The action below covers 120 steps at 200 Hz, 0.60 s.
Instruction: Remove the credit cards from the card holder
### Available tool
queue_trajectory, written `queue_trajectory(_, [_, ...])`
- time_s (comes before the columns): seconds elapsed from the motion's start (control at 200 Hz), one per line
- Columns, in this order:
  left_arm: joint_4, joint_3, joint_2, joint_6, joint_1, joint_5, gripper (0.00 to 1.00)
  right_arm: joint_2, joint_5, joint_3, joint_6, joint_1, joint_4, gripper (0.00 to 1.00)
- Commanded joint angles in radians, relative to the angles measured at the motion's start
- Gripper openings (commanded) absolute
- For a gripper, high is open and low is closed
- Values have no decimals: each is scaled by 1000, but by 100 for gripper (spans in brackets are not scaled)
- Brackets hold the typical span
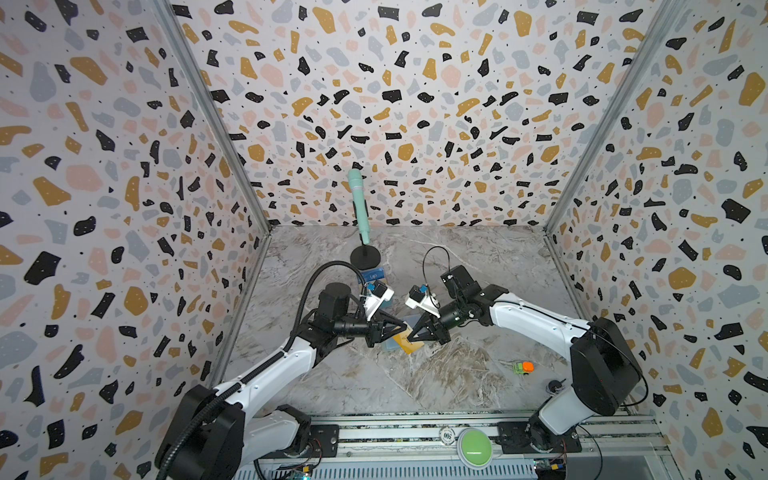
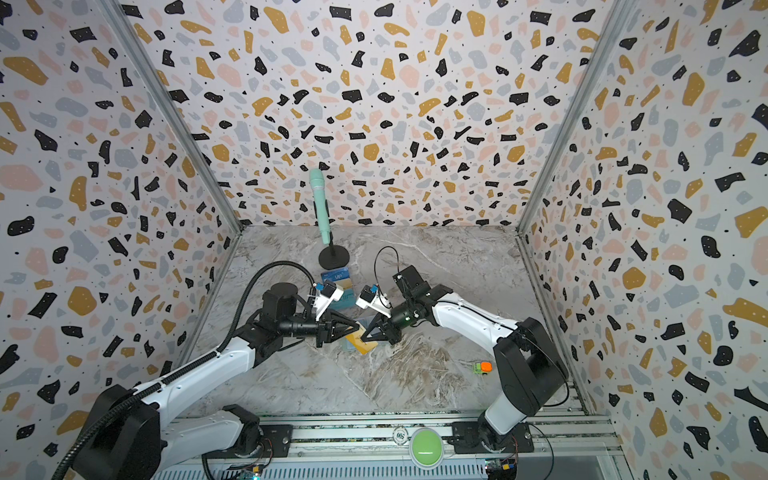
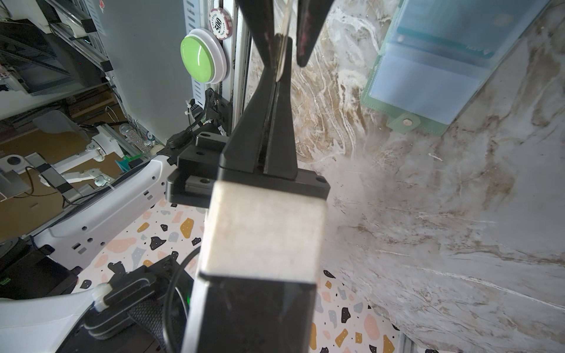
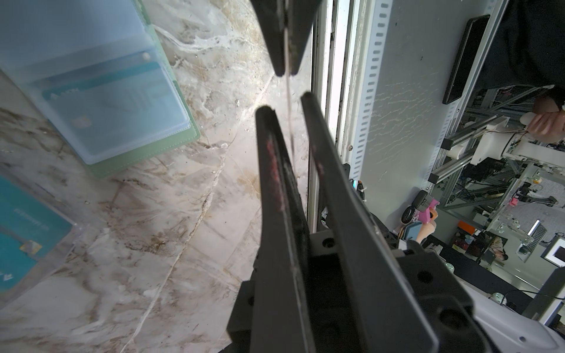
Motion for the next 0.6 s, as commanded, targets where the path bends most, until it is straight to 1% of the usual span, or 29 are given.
queue_trajectory(0.0, [-7, 30, -6, 16, -9, 35, 16, -17, -18, 29, 5, -13, 31, 0])
queue_trajectory(0.1, [-7, 30, -5, 18, -10, 37, 14, -22, -22, 26, 12, -20, 39, 0])
queue_trajectory(0.215, [-17, 31, -5, 26, -10, 24, 9, -26, -25, 20, 28, -29, 57, 0])
queue_trajectory(0.275, [-19, 32, -6, 25, -11, 20, 6, -28, -25, 16, 44, -35, 72, 2])
queue_trajectory(0.41, [-30, 35, -12, 31, -11, 1, 0, -37, -19, -7, 87, -51, 118, 18])
queue_trajectory(0.475, [-31, 35, -18, 31, -10, -15, 0, -47, -18, -25, 114, -64, 150, 26])
queue_trajectory(0.596, [-32, 26, -40, 19, -9, -113, 0, -85, -44, -97, 195, -88, 268, 41])
